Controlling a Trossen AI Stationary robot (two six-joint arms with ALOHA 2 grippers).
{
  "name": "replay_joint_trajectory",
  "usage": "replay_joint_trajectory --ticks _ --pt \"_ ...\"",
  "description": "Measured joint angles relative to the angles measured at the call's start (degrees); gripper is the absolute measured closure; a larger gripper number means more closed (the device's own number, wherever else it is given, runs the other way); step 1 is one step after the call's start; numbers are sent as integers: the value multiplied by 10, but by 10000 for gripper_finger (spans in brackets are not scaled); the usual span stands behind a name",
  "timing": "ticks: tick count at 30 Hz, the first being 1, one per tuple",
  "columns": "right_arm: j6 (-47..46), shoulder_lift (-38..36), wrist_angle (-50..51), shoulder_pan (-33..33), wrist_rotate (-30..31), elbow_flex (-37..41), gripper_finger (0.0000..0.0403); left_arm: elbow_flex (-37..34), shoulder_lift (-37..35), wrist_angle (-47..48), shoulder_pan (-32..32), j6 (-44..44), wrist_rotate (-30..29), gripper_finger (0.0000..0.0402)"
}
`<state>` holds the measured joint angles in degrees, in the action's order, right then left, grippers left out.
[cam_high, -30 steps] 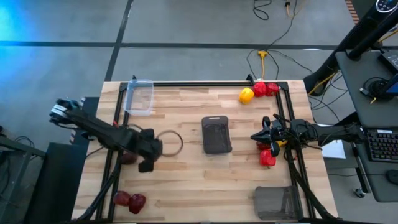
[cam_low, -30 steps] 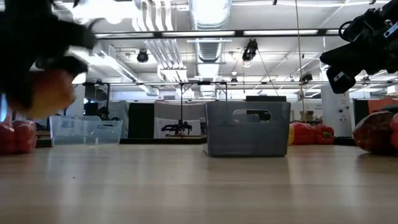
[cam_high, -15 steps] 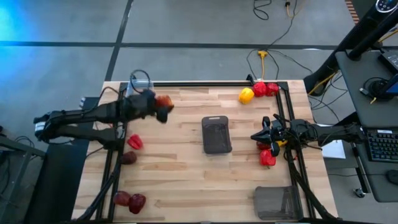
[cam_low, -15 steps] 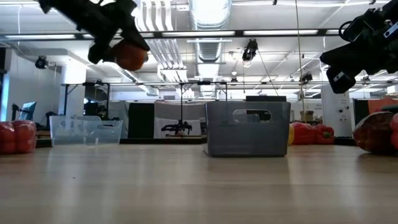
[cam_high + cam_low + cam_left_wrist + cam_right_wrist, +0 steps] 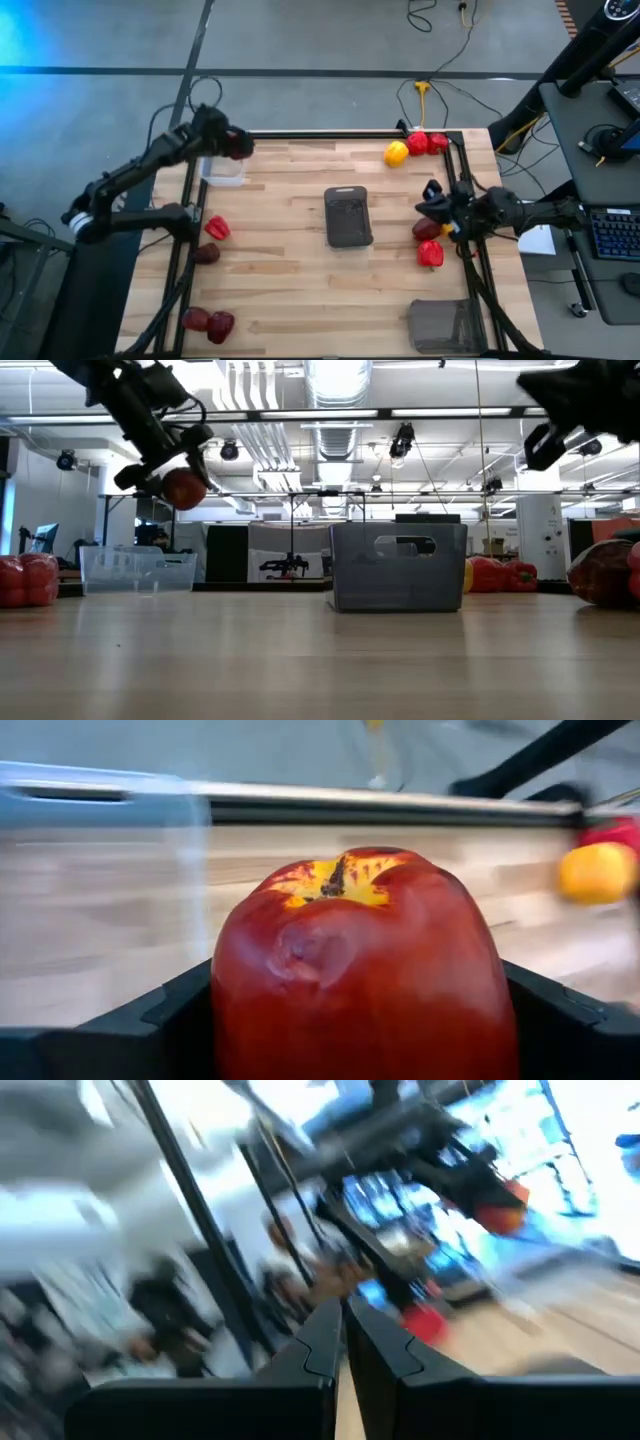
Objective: Sort produce into baskets
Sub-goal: Put the red apple into the transparent bin
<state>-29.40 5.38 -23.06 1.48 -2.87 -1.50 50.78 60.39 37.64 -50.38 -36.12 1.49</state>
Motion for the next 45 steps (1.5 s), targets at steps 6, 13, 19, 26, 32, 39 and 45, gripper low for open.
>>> replay_joint_trajectory --ticks 6,13,19,26,32,39,45 --pt "-29 -2 -66 0 120 0 390 130 87 183 -73 143 -34 84" --pt "-15 2 -54 0 219 0 390 235 211 369 -98 238 -20 84" --pt "-19 16 -53 0 225 0 390 282 296 407 -96 239 -59 84" --pt "-31 32 -60 0 220 0 390 356 415 469 -96 294 -120 84" --pt "-17 31 -76 0 226 -3 354 387 494 483 -103 303 -121 84" --pt "1 55 -62 0 291 -3 281 424 589 508 -103 305 -125 82" --pt "4 88 -55 0 316 -3 219 442 613 507 -103 311 -191 42"
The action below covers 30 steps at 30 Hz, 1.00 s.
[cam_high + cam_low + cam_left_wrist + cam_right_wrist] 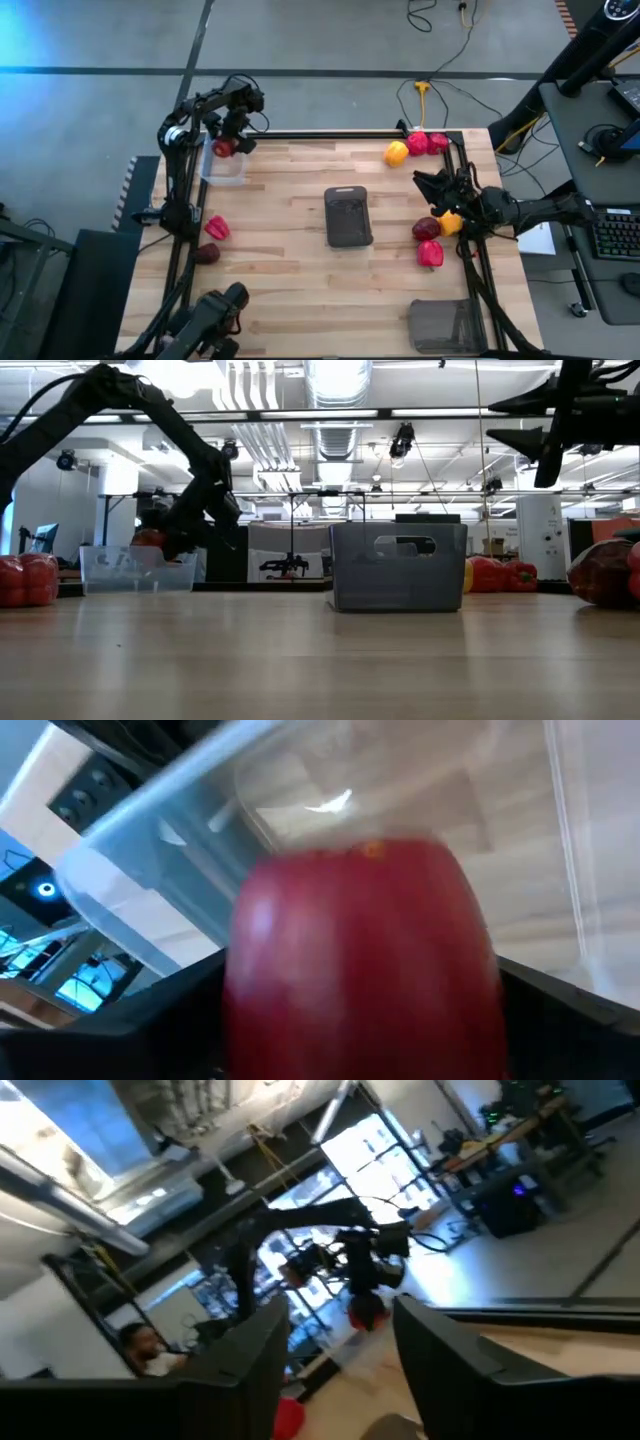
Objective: Sort produce into baskets
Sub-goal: Put the red apple into the transparent bin
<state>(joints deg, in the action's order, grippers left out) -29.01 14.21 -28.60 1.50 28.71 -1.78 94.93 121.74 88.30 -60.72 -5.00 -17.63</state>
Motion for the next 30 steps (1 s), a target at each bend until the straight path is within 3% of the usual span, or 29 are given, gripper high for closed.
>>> replay_joint_trajectory --ticks 4,9,18,20,24,27,30 --pt "-4 28 1 0 2 0 180 14 3 -4 -2 1 -18 10" --pt "-5 75 14 0 15 0 156 53 -5 18 -2 -14 -28 14" --pt "31 140 13 0 13 -35 154 64 -138 10 52 -58 -28 27" --pt "61 154 14 0 8 -51 152 50 -182 5 84 -63 -17 27" --pt "109 193 70 0 4 -101 153 4 -270 -15 171 -87 62 27" --pt "125 235 168 0 -3 -151 156 -43 -336 -14 270 -123 112 27" --pt "144 286 231 1 -6 -202 158 -96 -380 -9 381 -168 111 27"
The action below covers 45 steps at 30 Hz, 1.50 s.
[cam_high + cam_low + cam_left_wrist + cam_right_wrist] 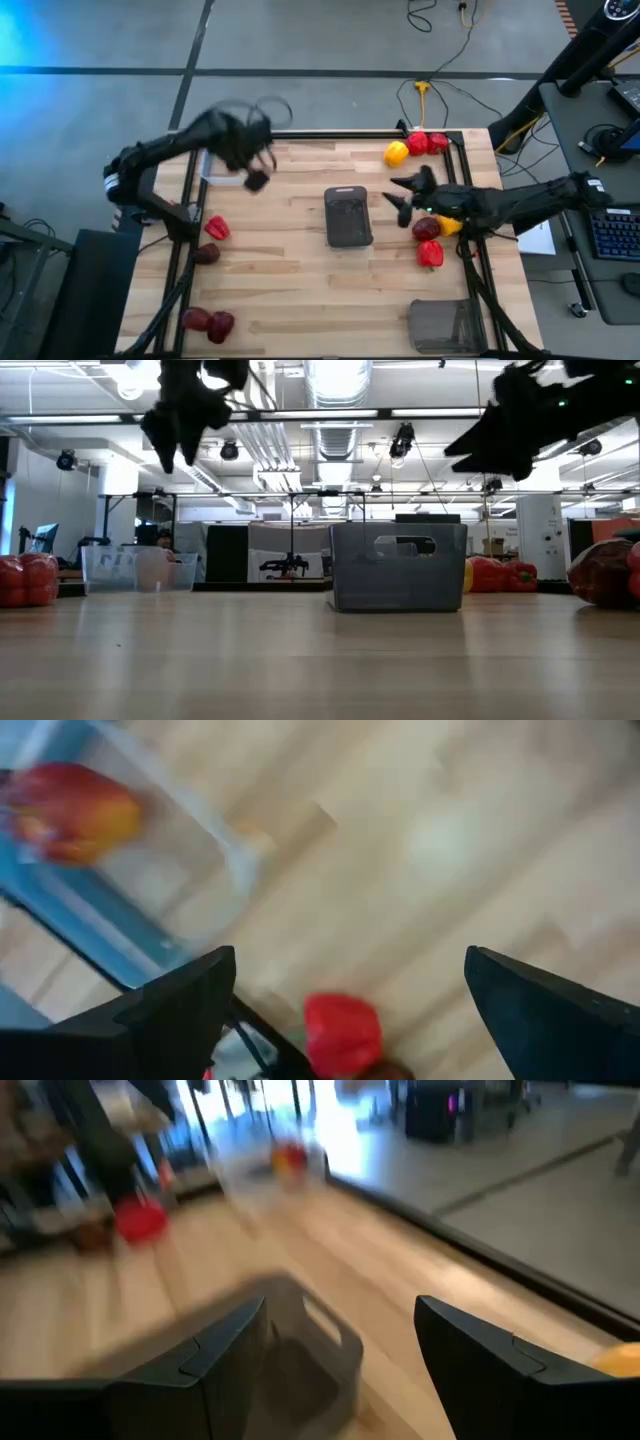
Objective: Sort produce into baskets
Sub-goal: Put the red apple into the transparent bin
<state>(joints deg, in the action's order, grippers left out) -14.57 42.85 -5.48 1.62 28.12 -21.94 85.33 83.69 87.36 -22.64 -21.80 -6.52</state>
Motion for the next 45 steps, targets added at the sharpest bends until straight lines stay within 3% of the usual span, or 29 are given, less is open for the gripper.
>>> replay_joint_trajectory --ticks 7,11,16,20,24,27,36,45 --pt "39 119 24 24 1 -111 131 -113 -76 -57 248 -17 14 27" --pt "40 184 109 70 4 -189 114 -170 -104 -107 391 -144 63 27" --pt "14 271 207 136 35 -276 109 -230 -104 -125 550 -276 61 27" --pt "-31 335 277 176 42 -345 109 -266 -94 -230 648 -355 63 27" --pt "-91 403 336 206 65 -407 108 -290 -69 -357 681 -551 107 27" --pt "-118 452 343 226 66 -450 108 -280 -45 -380 694 -657 115 27" --pt "-114 576 409 264 64 -570 99 -250 53 -380 751 -818 114 27" --pt "-120 609 442 278 14 -598 100 -250 124 -429 770 -939 131 27"
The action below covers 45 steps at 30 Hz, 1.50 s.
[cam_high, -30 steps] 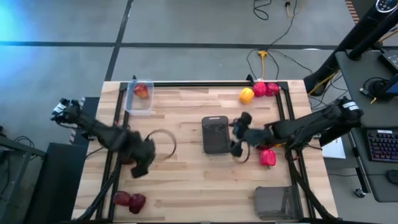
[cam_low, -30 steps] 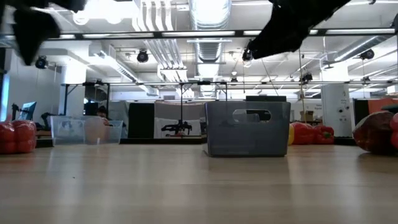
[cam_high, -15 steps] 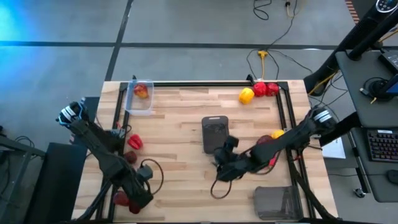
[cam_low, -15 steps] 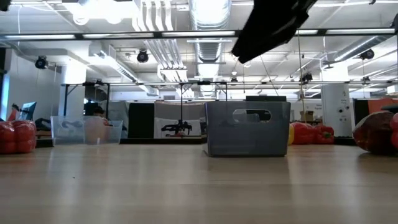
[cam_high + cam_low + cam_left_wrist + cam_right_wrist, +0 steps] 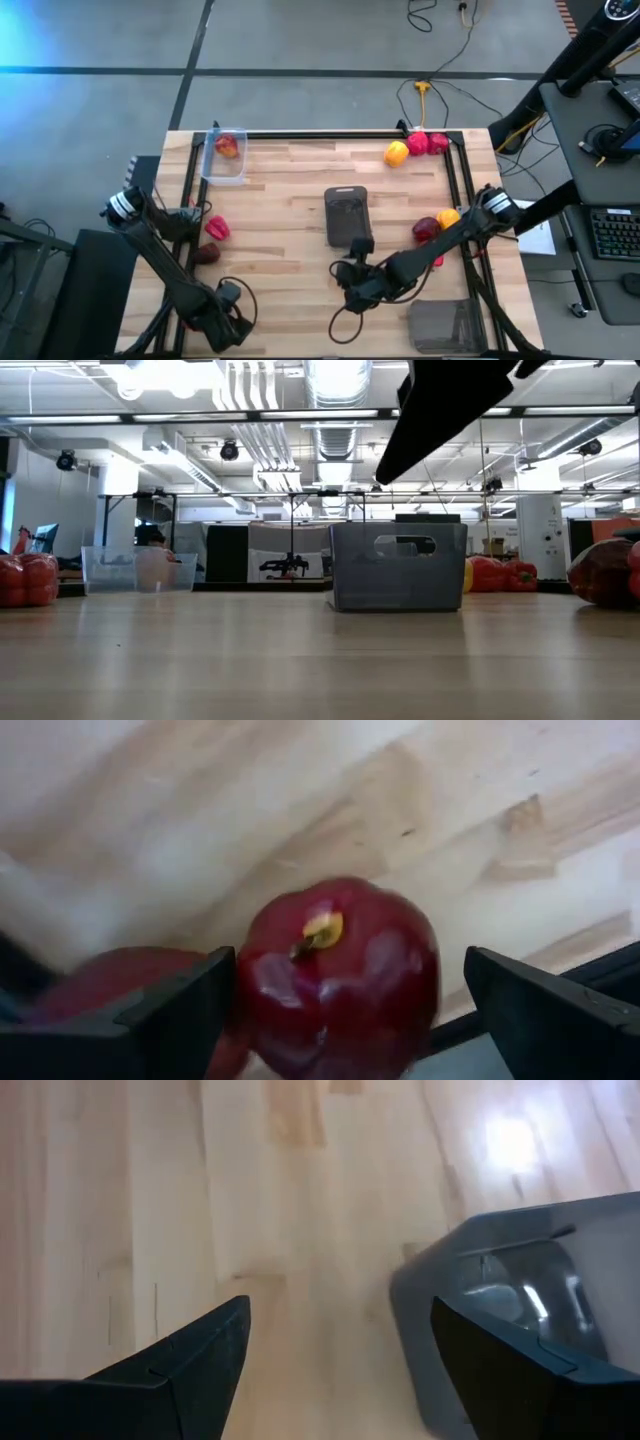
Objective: Sort produce into baskets
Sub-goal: Put the red apple into the transparent bin
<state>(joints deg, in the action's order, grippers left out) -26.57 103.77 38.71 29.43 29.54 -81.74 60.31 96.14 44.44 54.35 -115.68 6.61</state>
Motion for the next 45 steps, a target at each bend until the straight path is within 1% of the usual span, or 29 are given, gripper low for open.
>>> replay_joint_trajectory --ticks 4,6,10,12,15,17,20,23,24,28,31,35,40,45 --pt "5 0 0 4 0 8 105 0 23 -58 0 -25 -8 27" --pt "11 0 1 5 -1 13 108 0 29 -71 -1 -13 -18 30" --pt "30 0 0 4 -3 18 113 0 30 -81 -2 -1 -20 44" --pt "41 0 1 4 -9 19 116 0 30 -79 -2 -4 -5 58" --pt "47 0 1 4 -11 19 119 1 37 -62 2 -4 55 87" --pt "46 0 3 4 -12 19 122 2 45 -60 7 -4 74 106" --pt "42 0 13 5 -16 19 127 3 52 -60 10 -2 77 124" --pt "32 -2 34 5 -27 19 132 10 47 -49 10 21 64 125" --pt "28 -2 40 5 -29 19 135 16 43 -34 9 31 44 124" --pt "5 -3 67 5 -30 19 144 61 17 78 -9 62 -49 124" --pt "2 -3 67 5 -30 19 151 81 -9 169 -31 90 -102 126" --pt "-8 -3 63 5 -30 14 154 90 -60 224 -75 146 -207 127" --pt "-39 -3 62 8 -26 2 152 44 -138 241 -161 221 -327 128" --pt "-78 -3 63 17 -25 -8 157 -18 -209 231 -270 275 -473 127"
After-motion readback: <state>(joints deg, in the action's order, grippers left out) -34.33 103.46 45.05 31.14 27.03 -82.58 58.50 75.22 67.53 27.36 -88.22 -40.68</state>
